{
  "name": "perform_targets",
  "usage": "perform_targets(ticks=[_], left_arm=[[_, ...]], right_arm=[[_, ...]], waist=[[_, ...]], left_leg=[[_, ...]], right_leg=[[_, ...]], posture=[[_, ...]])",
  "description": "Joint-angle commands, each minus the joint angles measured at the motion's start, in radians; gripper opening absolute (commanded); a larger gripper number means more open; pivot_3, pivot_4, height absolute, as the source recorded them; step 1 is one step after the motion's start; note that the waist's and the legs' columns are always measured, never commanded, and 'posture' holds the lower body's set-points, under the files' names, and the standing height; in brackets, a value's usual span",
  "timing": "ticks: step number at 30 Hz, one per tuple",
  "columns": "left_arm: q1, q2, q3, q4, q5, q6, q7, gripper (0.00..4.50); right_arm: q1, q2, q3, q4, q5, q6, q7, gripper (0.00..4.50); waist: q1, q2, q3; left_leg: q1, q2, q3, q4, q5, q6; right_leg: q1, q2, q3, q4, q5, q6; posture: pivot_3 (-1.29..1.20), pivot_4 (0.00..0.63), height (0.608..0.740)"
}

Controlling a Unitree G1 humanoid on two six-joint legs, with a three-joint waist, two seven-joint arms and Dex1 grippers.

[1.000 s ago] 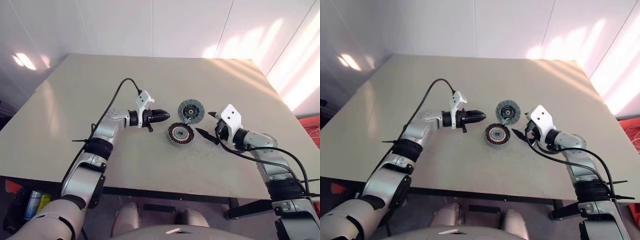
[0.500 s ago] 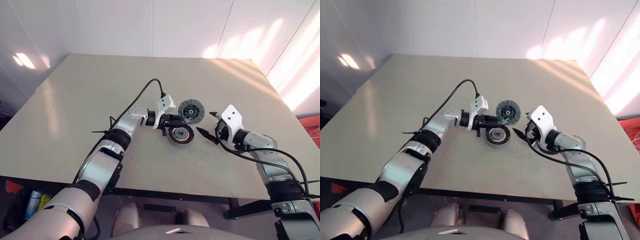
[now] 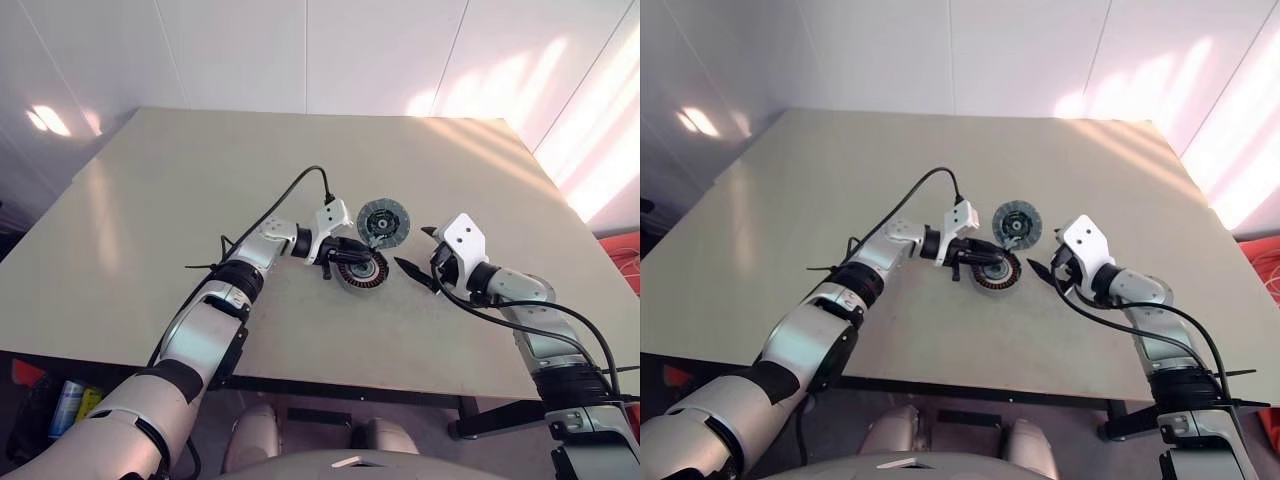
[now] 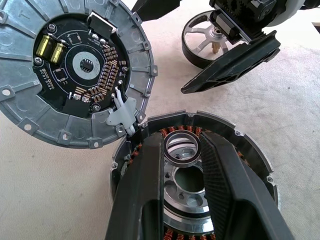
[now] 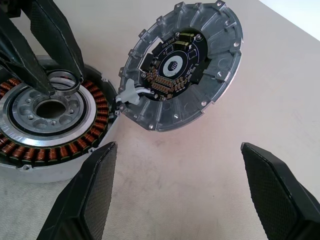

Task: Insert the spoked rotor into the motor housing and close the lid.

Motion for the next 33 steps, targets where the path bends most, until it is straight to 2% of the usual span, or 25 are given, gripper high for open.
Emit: perform_targets(ticks=[1, 25, 26, 29, 32, 33], left_arm=[[-0.01, -0.003, 0.01, -0.014, 0.001, -0.017, -0.006, 0.73], [0.012, 0.005, 0.008, -0.028, 0.009, -0.003, -0.038, 0.73], [0.013, 0.006, 0.008, -0.028, 0.007, -0.002, -0.048, 1.45], [0.013, 0.006, 0.009, -0.029, 0.006, -0.001, -0.058, 2.29], [0.007, 0.001, 0.026, -0.017, 0.011, -0.016, 0.015, 3.3], [0.004, 0.0, 0.034, -0.019, 0.004, -0.018, 0.023, 3.3]], right_arm=[[-0.013, -0.008, -0.028, -0.038, 0.008, -0.016, -0.004, 4.5], [-0.017, -0.004, -0.025, -0.031, 0.005, -0.02, -0.007, 4.5], [-0.018, -0.004, -0.025, -0.031, 0.005, -0.02, -0.008, 4.5], [-0.018, -0.004, -0.025, -0.03, 0.004, -0.02, -0.008, 4.5], [-0.02, -0.004, -0.025, -0.029, 0.004, -0.02, -0.008, 4.5], [-0.02, -0.004, -0.025, -0.029, 0.004, -0.019, -0.008, 4.5]], waist=[[0.0, 0.0, 0.0], [0.0, 0.0, 0.0], [0.0, 0.0, 0.0], [0.0, 0.0, 0.0], [0.0, 0.0, 0.0], [0.0, 0.0, 0.0]], left_leg=[[0.0, 0.0, 0.0, 0.0, 0.0, 0.0], [0.0, 0.0, 0.0, 0.0, 0.0, 0.0], [0.0, 0.0, 0.0, 0.0, 0.0, 0.0], [0.0, 0.0, 0.0, 0.0, 0.0, 0.0], [0.0, 0.0, 0.0, 0.0, 0.0, 0.0], [0.0, 0.0, 0.0, 0.0, 0.0, 0.0]], right_leg=[[0.0, 0.0, 0.0, 0.0, 0.0, 0.0], [0.0, 0.0, 0.0, -0.001, 0.0, 0.0], [0.0, 0.0, 0.0, -0.001, 0.0, 0.0], [0.0, 0.0, 0.0, -0.001, 0.0, 0.0], [0.0, 0.0, 0.0, -0.001, 0.0, 0.0], [0.0, 0.0, 0.0, -0.001, 0.0, 0.0]], posture=[[0.0, 0.0, 0.74], [0.0, 0.0, 0.74], [0.0, 0.0, 0.74], [0.0, 0.0, 0.74], [0.0, 0.0, 0.74], [0.0, 0.0, 0.74]])
